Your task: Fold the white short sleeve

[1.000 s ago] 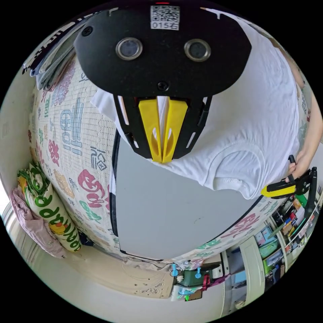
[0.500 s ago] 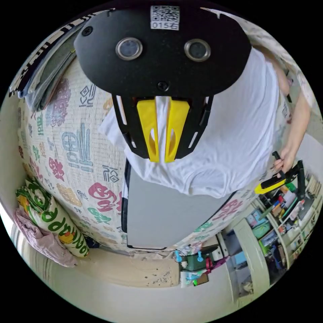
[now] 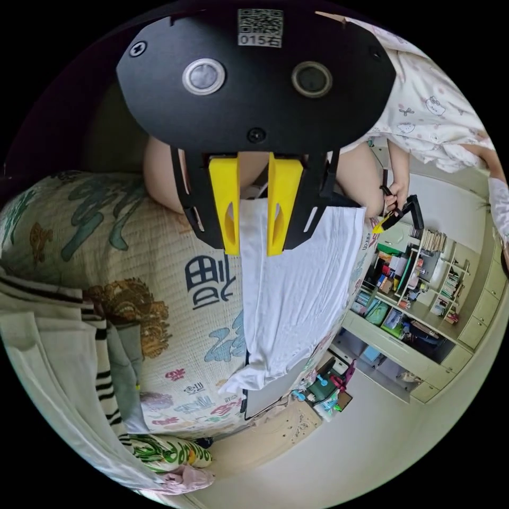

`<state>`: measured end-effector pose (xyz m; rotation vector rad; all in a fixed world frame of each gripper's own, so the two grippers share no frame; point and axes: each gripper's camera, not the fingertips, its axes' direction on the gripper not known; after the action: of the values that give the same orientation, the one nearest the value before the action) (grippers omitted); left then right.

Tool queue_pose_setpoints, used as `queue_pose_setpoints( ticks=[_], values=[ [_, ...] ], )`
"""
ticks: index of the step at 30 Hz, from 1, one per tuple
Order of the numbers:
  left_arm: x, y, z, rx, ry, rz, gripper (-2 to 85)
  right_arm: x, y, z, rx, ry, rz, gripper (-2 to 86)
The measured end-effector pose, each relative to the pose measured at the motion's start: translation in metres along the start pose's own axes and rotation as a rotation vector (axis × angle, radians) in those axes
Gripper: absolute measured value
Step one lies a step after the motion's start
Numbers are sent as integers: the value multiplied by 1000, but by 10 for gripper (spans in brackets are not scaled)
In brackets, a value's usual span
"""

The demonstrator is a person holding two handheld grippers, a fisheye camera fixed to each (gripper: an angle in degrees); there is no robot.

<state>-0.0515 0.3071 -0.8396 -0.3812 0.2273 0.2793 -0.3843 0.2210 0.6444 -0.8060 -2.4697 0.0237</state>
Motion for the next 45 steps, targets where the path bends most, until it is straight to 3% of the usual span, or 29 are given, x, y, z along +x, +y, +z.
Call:
queue_pose_setpoints(
  ticks=[3, 14, 22, 32, 40, 45],
  values=[
    [-8, 16, -3, -34, 40, -59, 108, -11, 21, -19, 1, -9, 17, 107],
    [10, 30, -2, -200, -94, 28, 96, -68, 35, -33, -126, 114, 3, 125],
    [-21, 27, 10, -304, -70, -15, 23, -104, 58, -23, -221, 105, -43, 127],
    [-45, 57, -47, -156, -125, -27, -7, -131, 105, -22, -173, 172, -15, 115],
    [-55, 63, -6, -288, -264, 15, -5, -170, 135, 27, -269, 334, -91, 90],
    [-68, 64, -4, -286, -247, 10, -4, -188, 153, 45, -301, 387, -134, 68]
  ],
)
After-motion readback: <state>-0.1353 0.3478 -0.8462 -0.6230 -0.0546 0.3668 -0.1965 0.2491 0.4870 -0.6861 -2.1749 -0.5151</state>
